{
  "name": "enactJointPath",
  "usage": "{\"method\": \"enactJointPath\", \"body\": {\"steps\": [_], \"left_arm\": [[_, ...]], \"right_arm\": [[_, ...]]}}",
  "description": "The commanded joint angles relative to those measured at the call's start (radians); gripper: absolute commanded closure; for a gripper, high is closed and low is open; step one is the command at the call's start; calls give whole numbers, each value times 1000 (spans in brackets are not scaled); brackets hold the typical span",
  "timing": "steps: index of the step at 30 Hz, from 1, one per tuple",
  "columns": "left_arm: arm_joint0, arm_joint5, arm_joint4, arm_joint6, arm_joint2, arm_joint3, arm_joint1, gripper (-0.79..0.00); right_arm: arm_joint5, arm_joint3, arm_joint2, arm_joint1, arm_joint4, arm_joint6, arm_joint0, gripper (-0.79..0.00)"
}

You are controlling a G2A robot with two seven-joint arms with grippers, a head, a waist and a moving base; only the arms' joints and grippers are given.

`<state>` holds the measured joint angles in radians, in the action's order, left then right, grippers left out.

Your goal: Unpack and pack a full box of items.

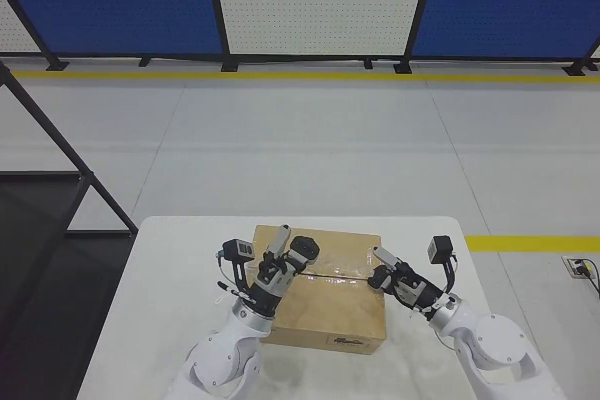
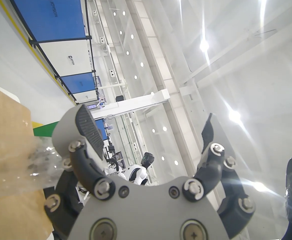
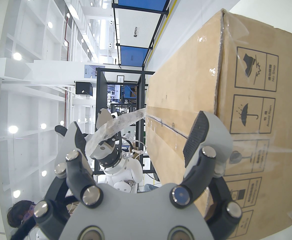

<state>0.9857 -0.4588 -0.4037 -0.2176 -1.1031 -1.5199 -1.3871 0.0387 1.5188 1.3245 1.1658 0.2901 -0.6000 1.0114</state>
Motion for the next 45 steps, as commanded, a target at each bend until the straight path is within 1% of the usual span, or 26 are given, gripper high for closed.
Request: {"method": "enactJointPath", "body": {"steps": [1, 10, 14, 25, 34, 45], "left_arm": [[0, -2, 1, 1, -3, -1, -2, -785], [-1, -2, 10, 3, -10, 1, -9, -785], [-3, -3, 19, 5, -7, 10, -13, -785], [-6, -3, 29, 6, -10, 26, -23, -785], [-4, -3, 32, 2, -21, 28, -28, -785], [-11, 14, 35, -1, -38, 36, -34, -785]], "right_arm": [[0, 0, 0, 0, 0, 0, 0, -785], [0, 0, 0, 0, 0, 0, 0, -785], [7, 25, 4, -1, 3, 8, 26, -785], [35, 50, 28, -8, 56, -98, 57, -785], [21, 32, 13, -5, 57, -93, 32, -785], [19, 50, 11, -6, 49, -88, 27, -785]]}}
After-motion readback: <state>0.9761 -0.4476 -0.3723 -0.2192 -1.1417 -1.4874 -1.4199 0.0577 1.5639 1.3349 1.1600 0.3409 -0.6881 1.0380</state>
